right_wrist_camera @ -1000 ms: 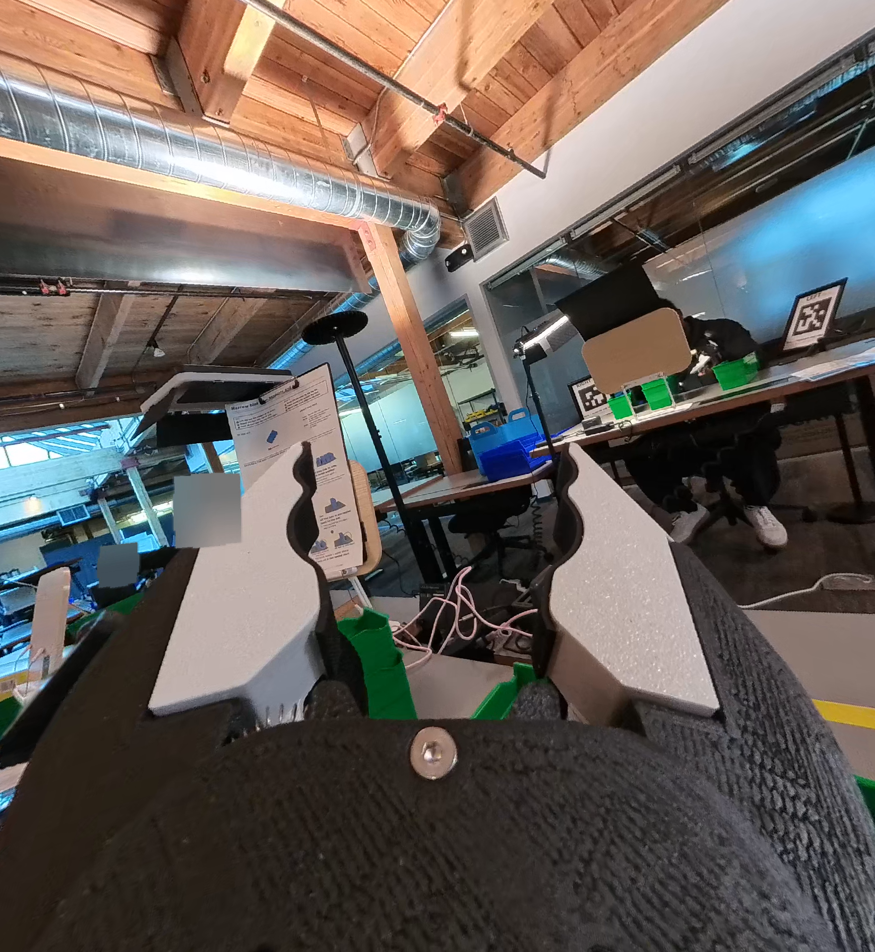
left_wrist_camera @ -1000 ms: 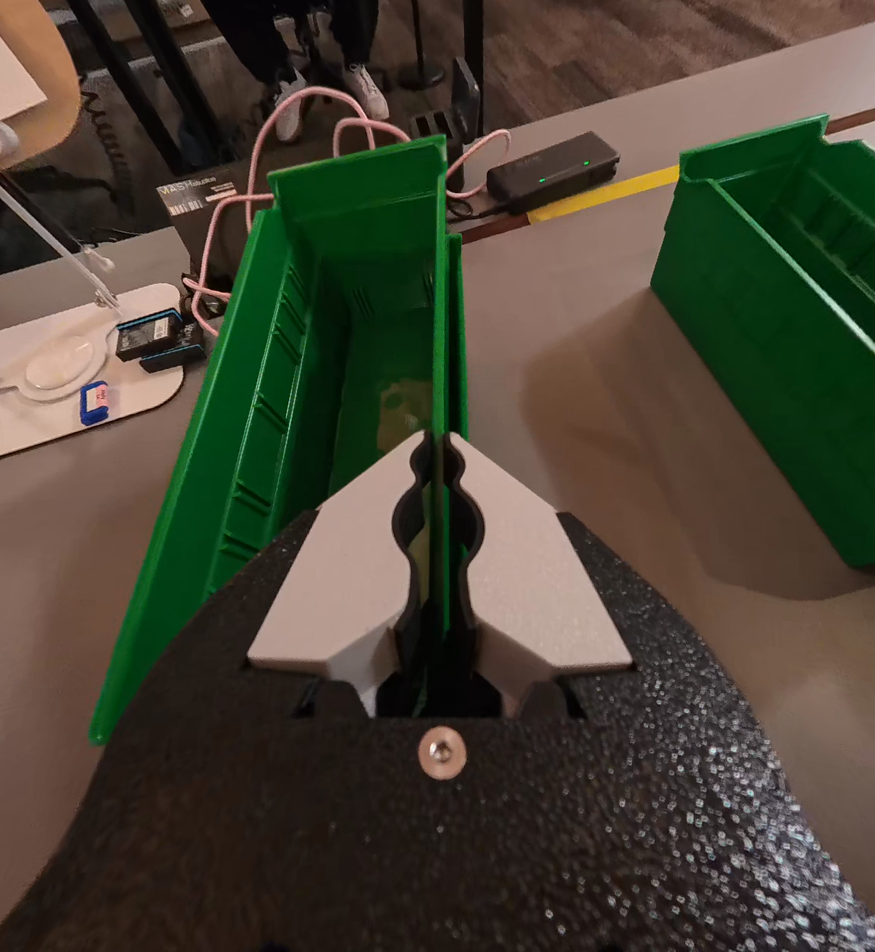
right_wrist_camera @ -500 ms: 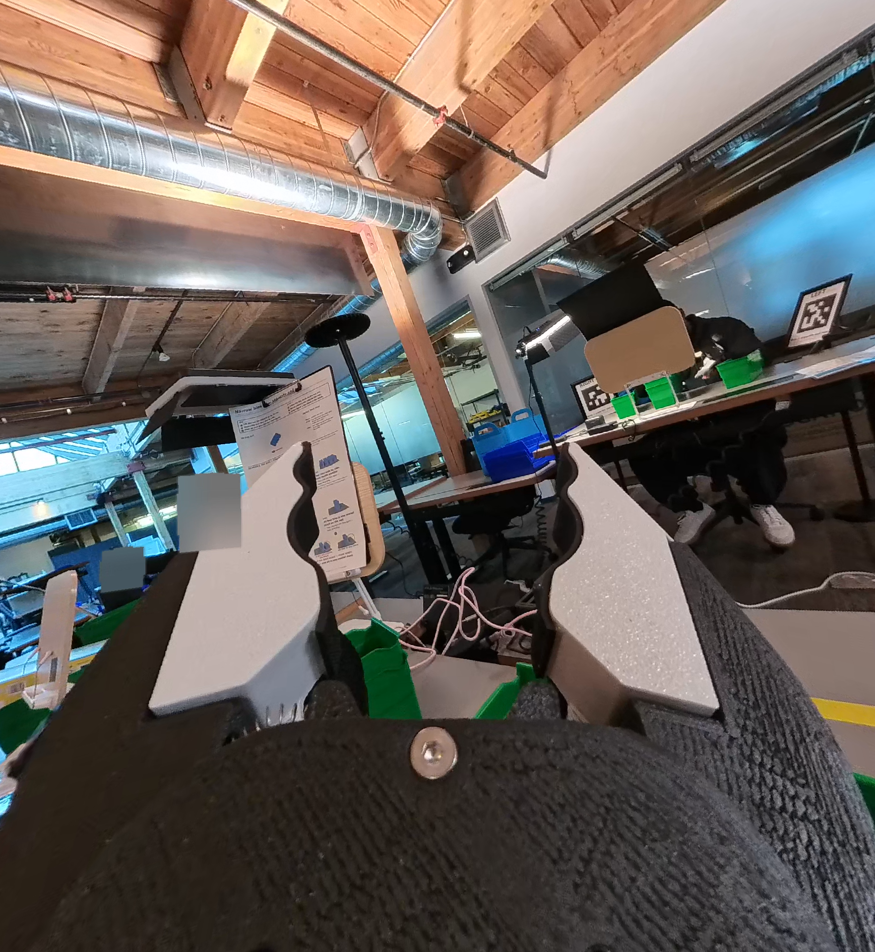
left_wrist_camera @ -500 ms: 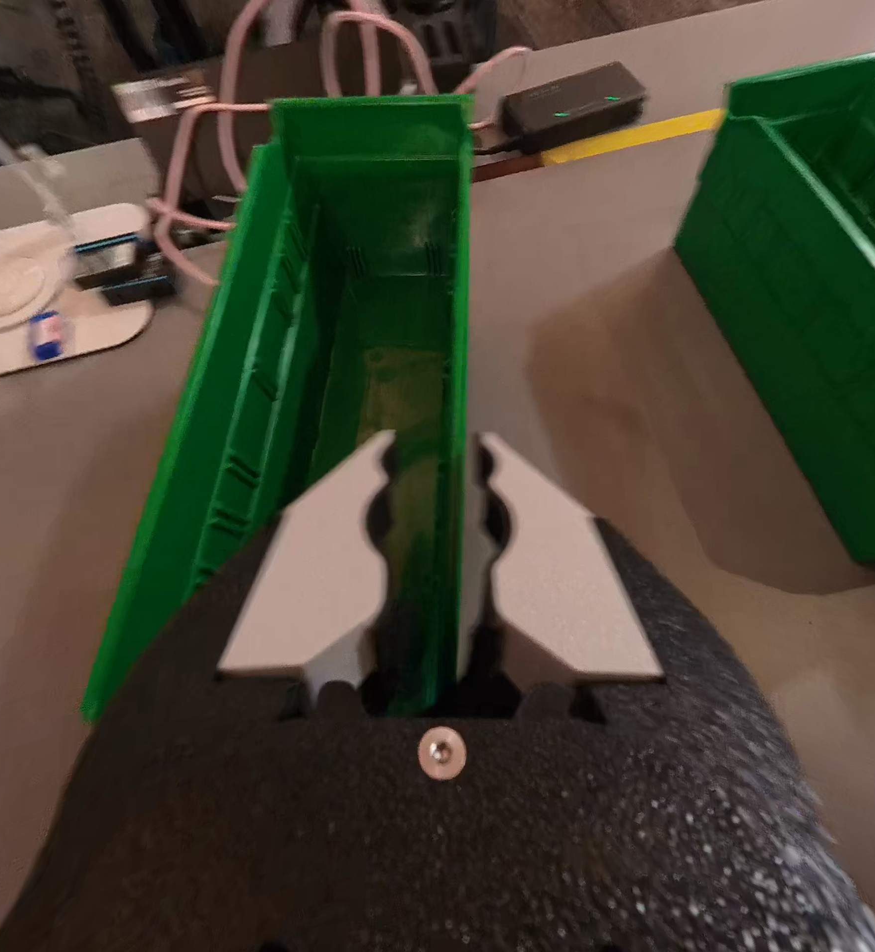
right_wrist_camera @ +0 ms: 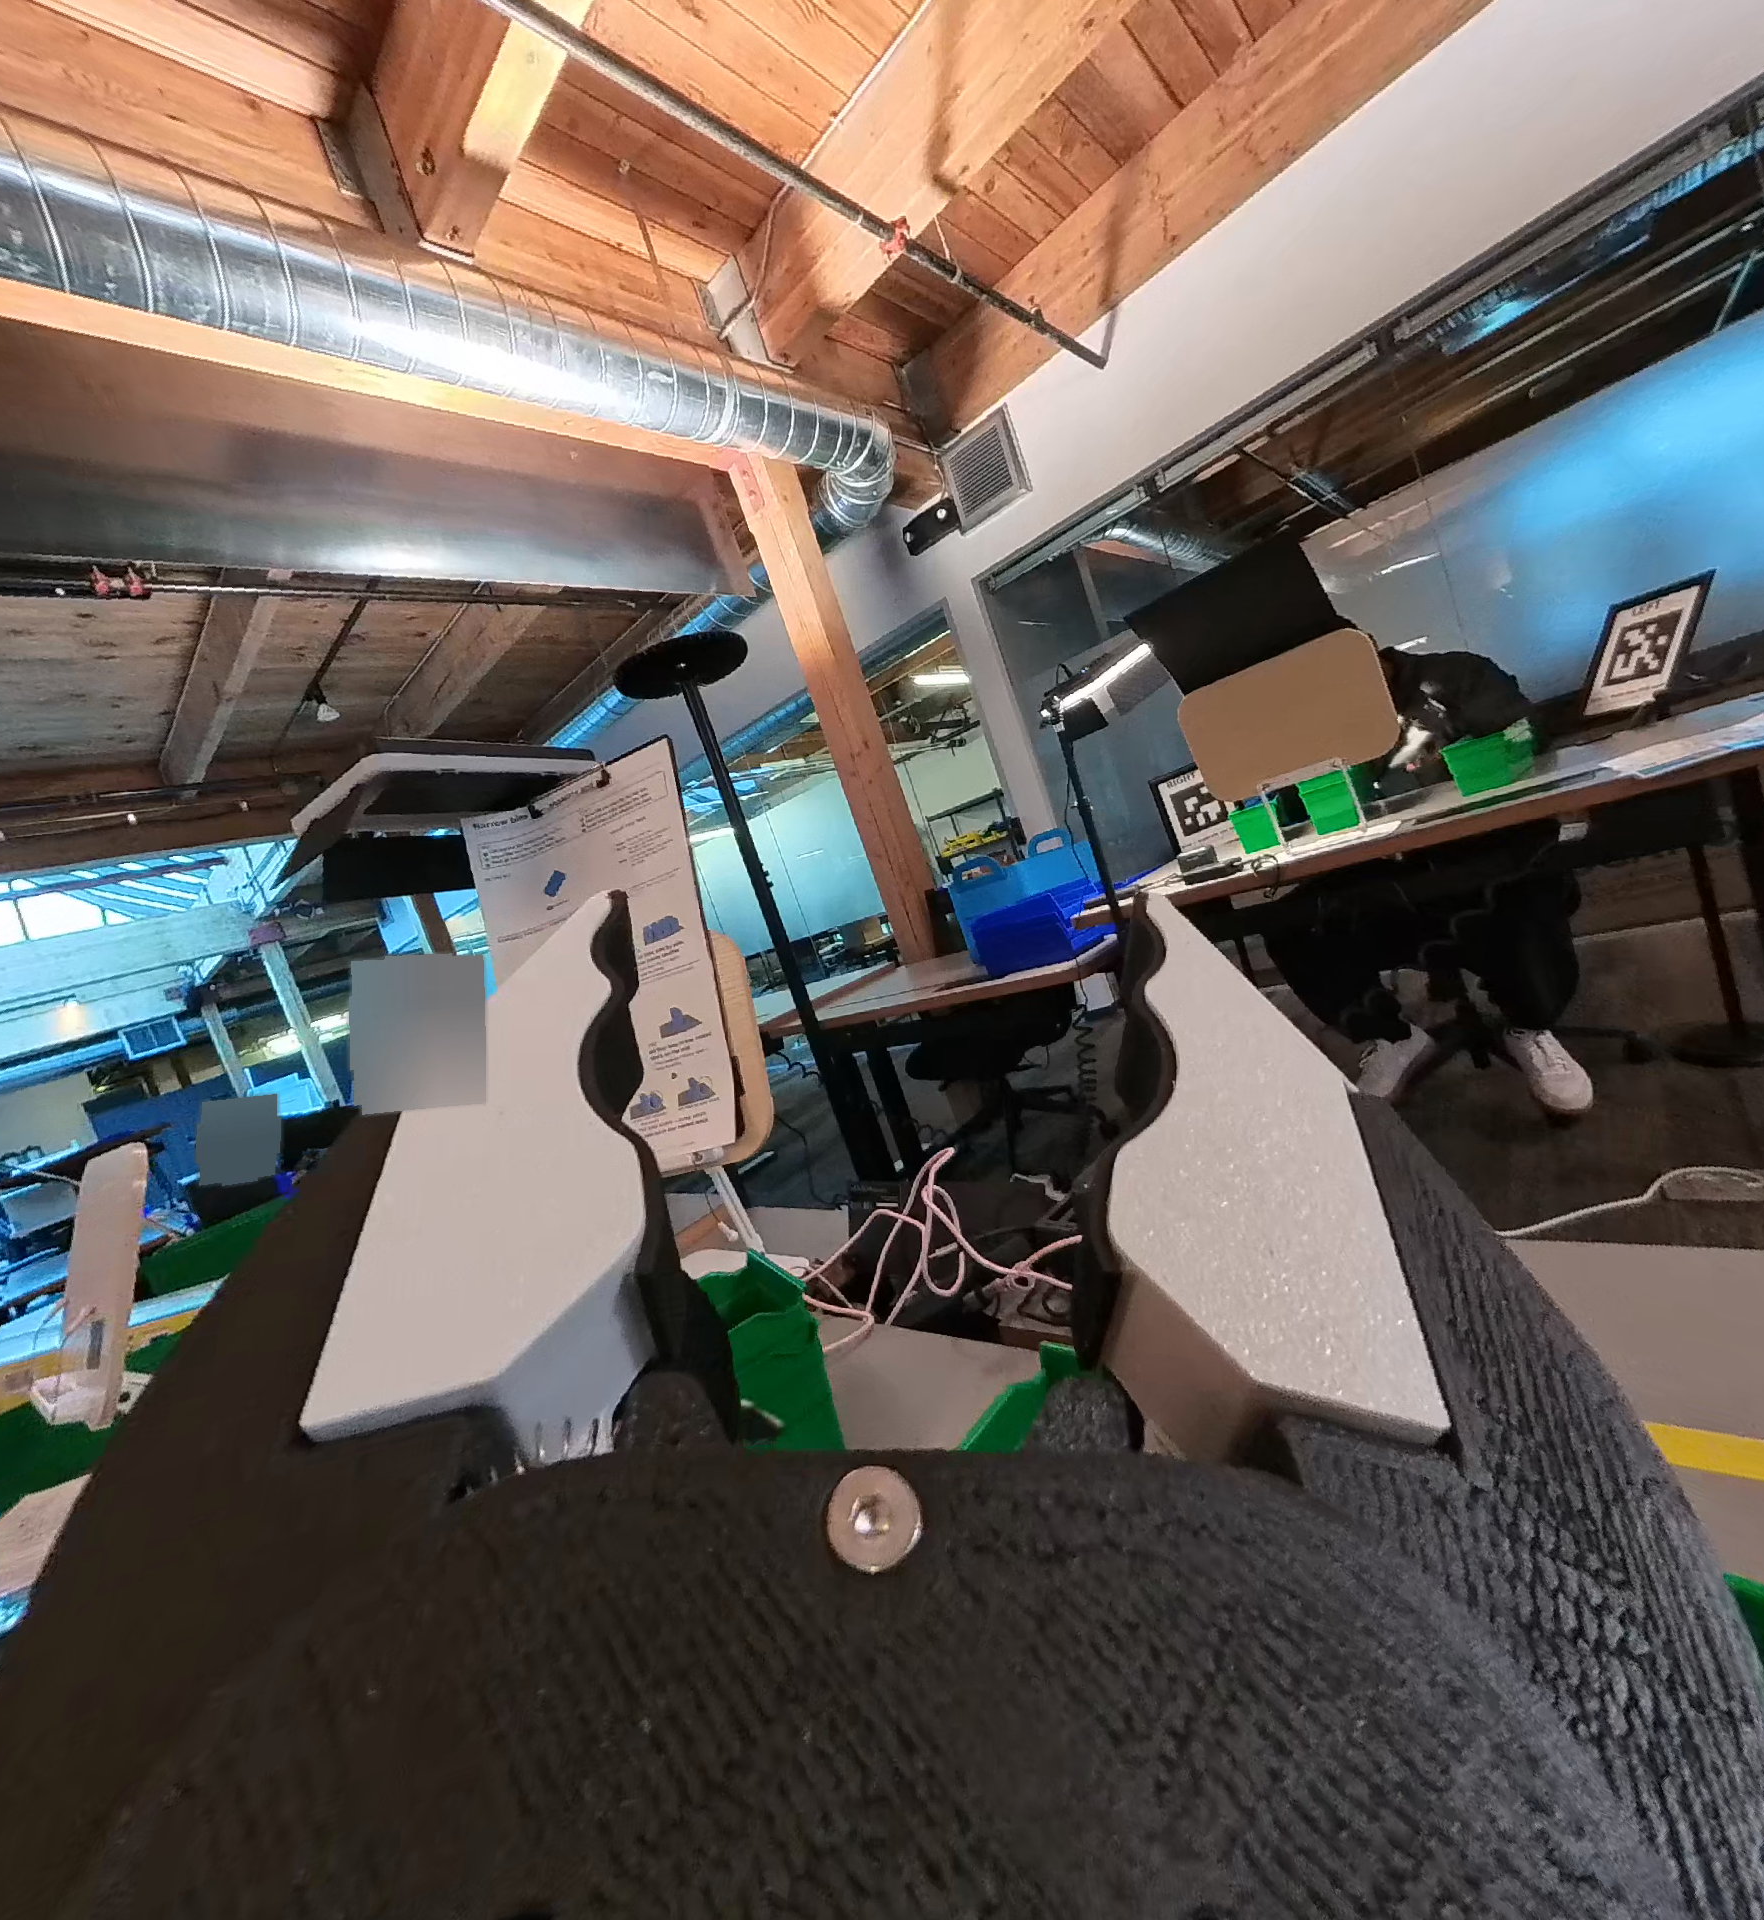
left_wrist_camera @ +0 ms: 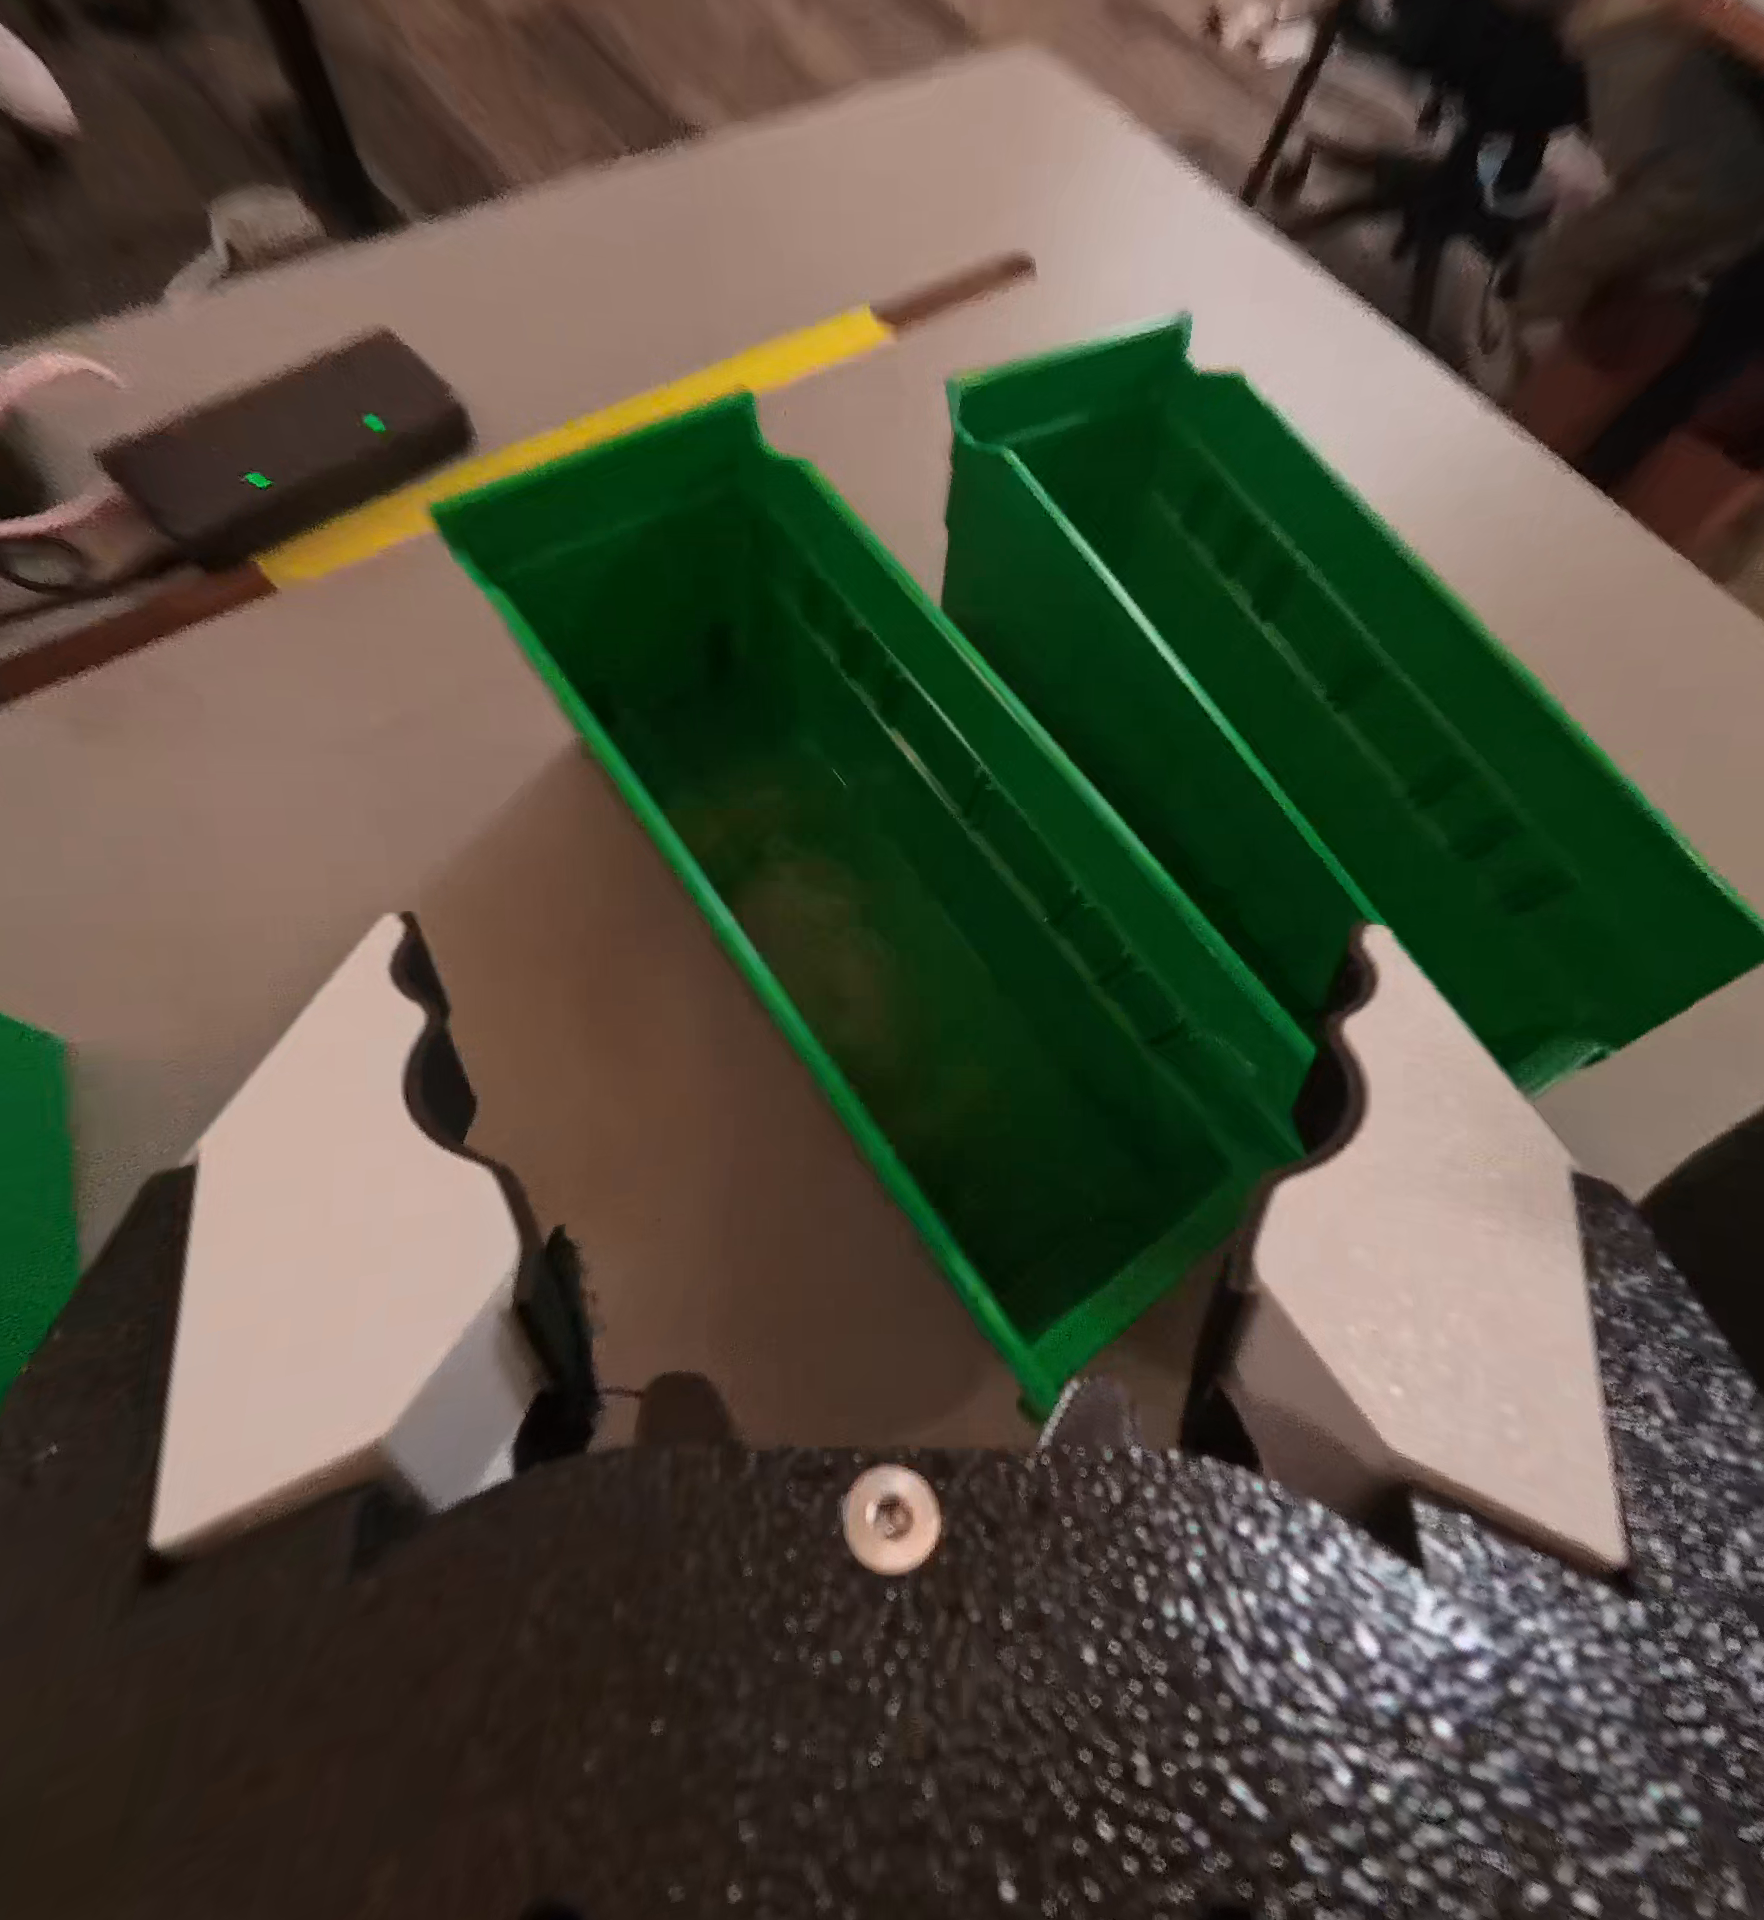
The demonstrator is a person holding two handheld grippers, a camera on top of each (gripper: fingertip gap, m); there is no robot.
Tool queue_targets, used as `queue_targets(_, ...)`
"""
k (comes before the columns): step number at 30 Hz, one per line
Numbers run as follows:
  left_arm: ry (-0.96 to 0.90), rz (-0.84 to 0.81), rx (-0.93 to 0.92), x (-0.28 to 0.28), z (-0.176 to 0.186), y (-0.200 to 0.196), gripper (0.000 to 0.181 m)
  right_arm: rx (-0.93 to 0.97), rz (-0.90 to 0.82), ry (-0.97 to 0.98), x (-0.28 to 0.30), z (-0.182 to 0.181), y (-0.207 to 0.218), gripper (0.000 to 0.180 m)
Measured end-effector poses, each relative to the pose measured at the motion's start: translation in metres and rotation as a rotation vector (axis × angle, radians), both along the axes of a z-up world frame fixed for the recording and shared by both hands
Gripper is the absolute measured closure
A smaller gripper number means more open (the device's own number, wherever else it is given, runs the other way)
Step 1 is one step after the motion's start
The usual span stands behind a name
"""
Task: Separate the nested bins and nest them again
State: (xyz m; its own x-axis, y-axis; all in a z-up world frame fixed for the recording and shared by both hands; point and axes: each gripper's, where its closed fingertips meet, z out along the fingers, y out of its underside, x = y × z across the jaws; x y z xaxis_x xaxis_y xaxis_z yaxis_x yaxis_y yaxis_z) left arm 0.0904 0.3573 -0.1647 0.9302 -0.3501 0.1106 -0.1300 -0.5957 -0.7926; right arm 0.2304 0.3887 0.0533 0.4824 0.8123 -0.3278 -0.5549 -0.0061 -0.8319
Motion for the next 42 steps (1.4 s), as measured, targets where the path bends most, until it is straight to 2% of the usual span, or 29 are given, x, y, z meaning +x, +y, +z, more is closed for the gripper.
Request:
queue_targets(7,0.264,0.046,-0.195,0.02,-0.031,0.053,0.021,-0.002,0.02,0.012,0.0,0.0,-0.001,0.086)
queue_targets(9,0.341,0.027,-0.243,0.025,-0.041,0.057,0.021,-0.001,0.027,0.021,0.002,0.001,-0.001,0.086)
queue_targets(12,0.351,0.019,-0.293,0.034,-0.055,0.06,0.021,-0.002,0.037,0.033,0.003,0.001,-0.001,0.086)
queue_targets(16,0.437,0.078,-0.369,0.015,-0.073,0.056,0.021,-0.007,0.05,0.043,0.005,0.001,-0.001,0.086)
queue_targets(22,0.324,0.128,-0.411,-0.007,-0.08,0.042,0.021,-0.01,0.055,0.06,0.009,0.001,0.0,0.086)
queue_targets(26,0.097,0.088,-0.518,-0.007,-0.096,0.023,0.022,-0.013,0.055,0.064,0.01,0.001,0.001,0.086)
queue_targets(28,-0.01,0.037,-0.547,-0.004,-0.099,0.015,0.028,-0.014,0.053,0.062,0.01,0.0,0.001,0.086)
queue_targets(29,-0.015,0.006,-0.522,-0.003,-0.096,0.014,0.037,-0.015,0.053,0.06,0.009,0.0,0.001,0.086)
queue_targets(33,0.006,-0.052,-0.474,-0.004,-0.091,0.008,0.051,-0.014,0.048,0.05,0.007,0.0,0.001,0.086)
queue_targets(38,0.079,-0.143,-0.408,-0.012,-0.08,-0.004,0.059,-0.003,0.04,0.055,0.01,0.002,-0.001,0.086)
queue_targets(40,0.088,-0.15,-0.362,-0.021,-0.065,-0.007,0.061,-0.005,0.04,0.054,0.01,0.002,-0.001,0.086)
queue_targets(42,0.015,-0.154,-0.345,-0.026,-0.042,-0.015,0.061,-0.009,0.039,0.054,0.01,0.001,0.0,0.086)
